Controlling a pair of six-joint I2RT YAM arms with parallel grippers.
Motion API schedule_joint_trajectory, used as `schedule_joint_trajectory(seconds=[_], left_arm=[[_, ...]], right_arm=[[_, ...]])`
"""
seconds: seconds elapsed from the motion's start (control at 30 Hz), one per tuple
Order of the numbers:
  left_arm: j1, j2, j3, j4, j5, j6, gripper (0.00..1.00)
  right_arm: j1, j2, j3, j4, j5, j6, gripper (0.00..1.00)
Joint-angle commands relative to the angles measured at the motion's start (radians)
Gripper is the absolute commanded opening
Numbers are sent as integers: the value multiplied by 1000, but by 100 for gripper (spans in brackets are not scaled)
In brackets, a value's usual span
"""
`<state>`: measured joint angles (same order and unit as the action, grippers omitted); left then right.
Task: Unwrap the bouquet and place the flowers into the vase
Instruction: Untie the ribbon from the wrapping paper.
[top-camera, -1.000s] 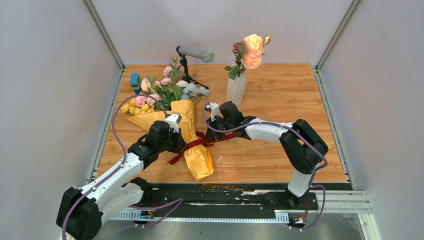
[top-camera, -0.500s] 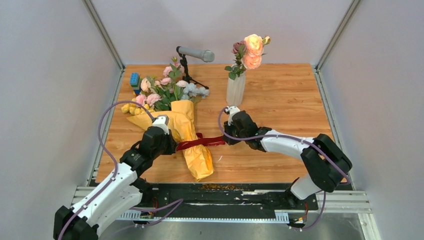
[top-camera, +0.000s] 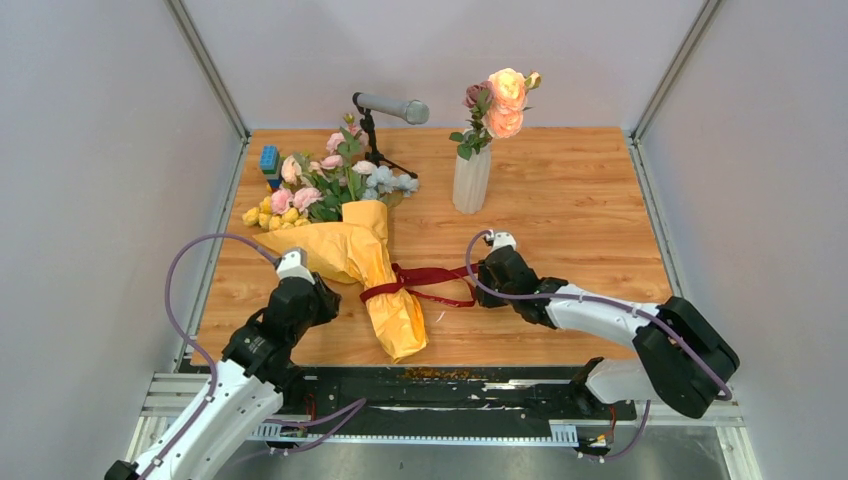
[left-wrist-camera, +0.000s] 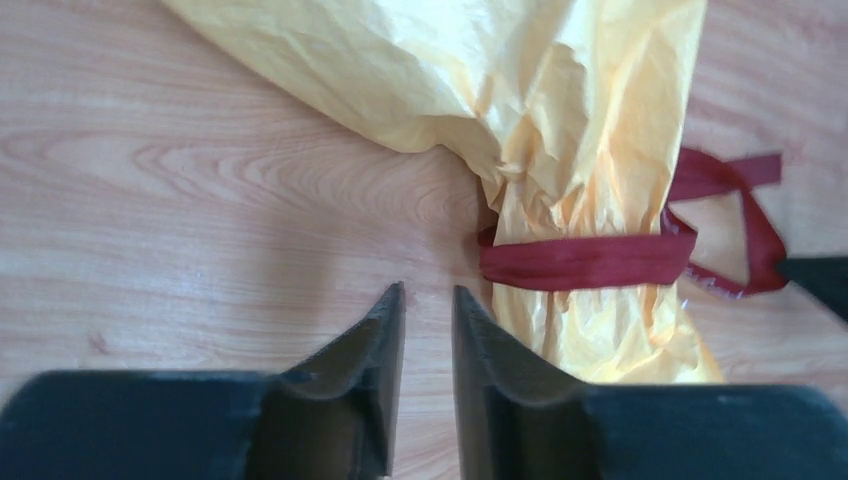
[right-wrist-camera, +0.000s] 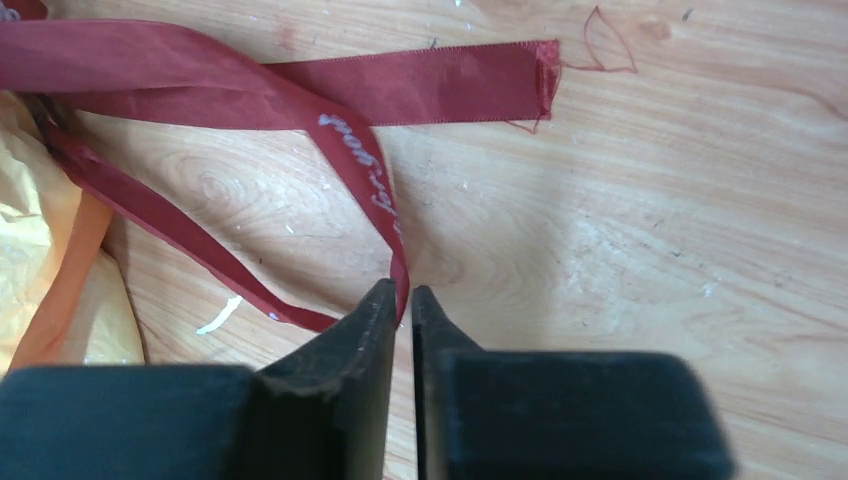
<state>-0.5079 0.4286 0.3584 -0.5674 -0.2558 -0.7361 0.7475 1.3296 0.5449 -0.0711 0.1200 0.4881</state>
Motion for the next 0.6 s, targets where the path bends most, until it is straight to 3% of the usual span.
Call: schedule_joint_trajectory(seconds=[0.0, 0.03, 0.1, 0.33, 0.57], left_arm=[[5, 5, 12, 96, 92, 39, 48], [5, 22, 22, 125, 129, 65, 60], [5, 77, 54, 173, 189, 119, 68], [-38, 340, 194, 278, 334, 272, 73], [-228, 518, 312, 277, 170, 360, 77]], right_arm=[[-4, -45, 33, -9, 27, -18, 22], [-4, -52, 43, -18, 28, -35, 28], [-5, -67, 61, -33, 29, -63, 40], [-17, -89, 88, -29, -17, -125, 63], [-22, -28, 135, 1, -127, -213, 70]])
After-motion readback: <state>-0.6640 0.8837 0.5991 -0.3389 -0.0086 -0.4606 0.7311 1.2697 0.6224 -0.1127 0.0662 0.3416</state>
